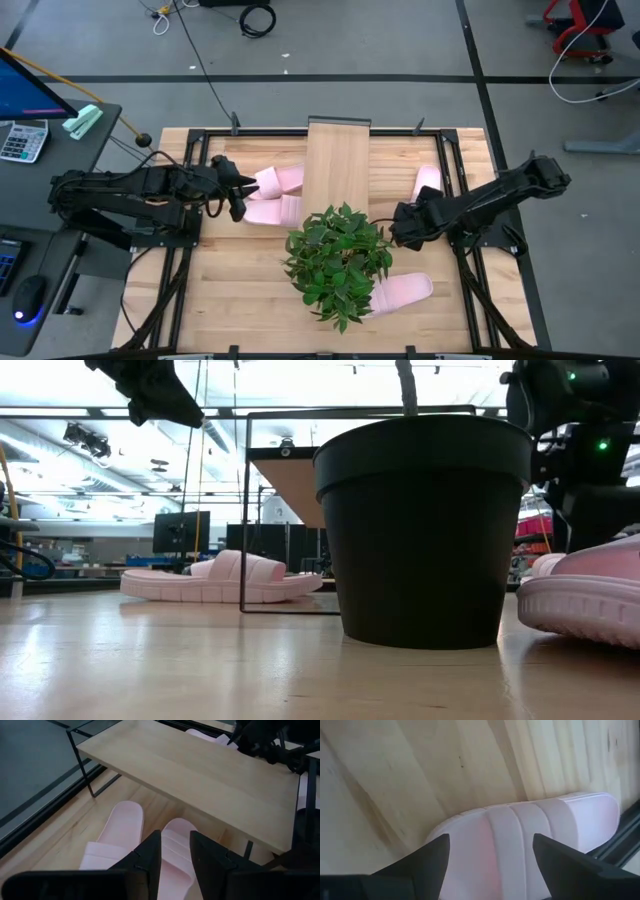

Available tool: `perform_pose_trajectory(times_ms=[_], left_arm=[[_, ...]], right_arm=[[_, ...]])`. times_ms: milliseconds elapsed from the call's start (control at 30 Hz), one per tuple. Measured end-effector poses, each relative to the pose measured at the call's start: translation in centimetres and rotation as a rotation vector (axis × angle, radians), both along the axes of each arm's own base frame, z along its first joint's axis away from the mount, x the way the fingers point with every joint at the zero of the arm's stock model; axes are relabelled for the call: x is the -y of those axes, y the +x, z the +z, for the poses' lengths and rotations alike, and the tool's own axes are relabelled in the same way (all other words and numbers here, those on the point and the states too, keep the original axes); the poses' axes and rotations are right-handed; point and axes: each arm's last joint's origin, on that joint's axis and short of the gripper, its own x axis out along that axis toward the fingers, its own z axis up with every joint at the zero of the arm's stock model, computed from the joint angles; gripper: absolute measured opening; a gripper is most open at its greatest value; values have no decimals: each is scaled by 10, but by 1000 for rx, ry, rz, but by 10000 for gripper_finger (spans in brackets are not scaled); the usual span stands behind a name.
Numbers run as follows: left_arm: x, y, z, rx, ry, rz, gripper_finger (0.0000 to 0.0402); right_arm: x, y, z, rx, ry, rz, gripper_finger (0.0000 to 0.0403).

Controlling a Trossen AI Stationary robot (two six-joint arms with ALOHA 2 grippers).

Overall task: Pick and place slides into the shelf
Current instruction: Put the pink slide on the shelf

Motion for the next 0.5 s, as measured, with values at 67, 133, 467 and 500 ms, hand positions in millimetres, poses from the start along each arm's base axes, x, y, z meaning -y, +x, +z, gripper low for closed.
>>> perform_pose_trajectory(times_ms=[67,133,467,500], left_arm=[[0,0,0,1,0,0,107],[0,0,0,1,0,0,107],[0,0,0,6,-10,6,107],[0,0,0,9,-14,8,107]], right_arm=[[0,-2,-4,-13,-6,-25,293],[1,-5,-9,-25,-9,-53,293],[8,-20,-24,-39,-59,-158,293],[9,-20,-25,-39,-67,-166,293]])
